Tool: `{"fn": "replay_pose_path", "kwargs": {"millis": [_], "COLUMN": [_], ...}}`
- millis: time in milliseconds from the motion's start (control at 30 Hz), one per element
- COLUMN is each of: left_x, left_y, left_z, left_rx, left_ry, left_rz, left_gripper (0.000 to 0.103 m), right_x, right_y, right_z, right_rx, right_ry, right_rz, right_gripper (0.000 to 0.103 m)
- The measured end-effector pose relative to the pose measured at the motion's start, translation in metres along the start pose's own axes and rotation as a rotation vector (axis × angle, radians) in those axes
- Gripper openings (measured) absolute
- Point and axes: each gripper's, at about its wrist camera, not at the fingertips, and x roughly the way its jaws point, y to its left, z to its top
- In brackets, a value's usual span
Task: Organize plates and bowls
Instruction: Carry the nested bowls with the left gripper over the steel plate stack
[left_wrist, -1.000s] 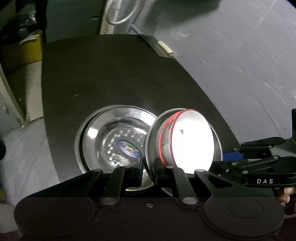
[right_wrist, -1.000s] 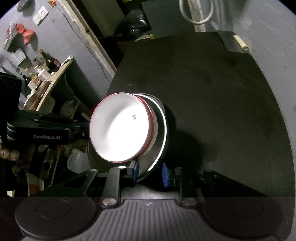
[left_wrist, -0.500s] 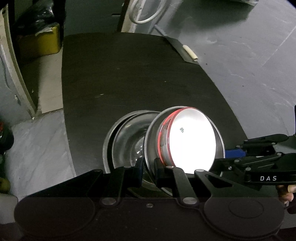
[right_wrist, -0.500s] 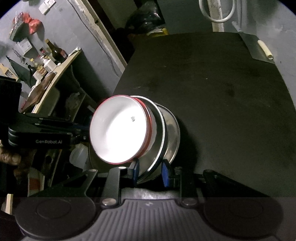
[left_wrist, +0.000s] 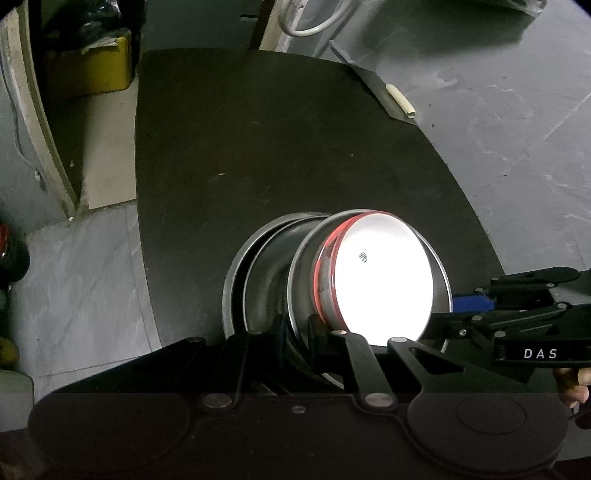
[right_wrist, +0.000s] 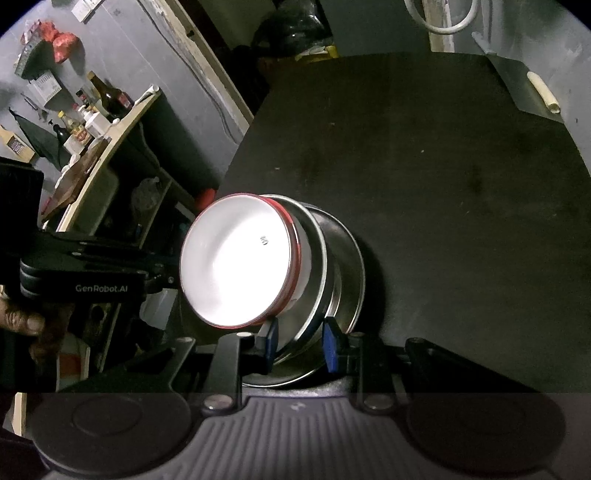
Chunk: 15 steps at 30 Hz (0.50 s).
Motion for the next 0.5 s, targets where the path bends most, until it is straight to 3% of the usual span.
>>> {"fn": "replay_pose_path", "kwargs": {"millis": [500], "left_x": [-0.0004], "left_y": [0.0035], "left_z": [0.0003], "left_rx": [-0.03], "left_ry": [0.003], "left_rz": [0.007], "left_gripper": [0.011], "right_x": [0.0047], "right_y": [0.0047], "right_z": [0.0011], "right_rx": [-0.003], "right_ry": [0.012], "right_rz": [-0.003], "right_gripper": [0.029]}}
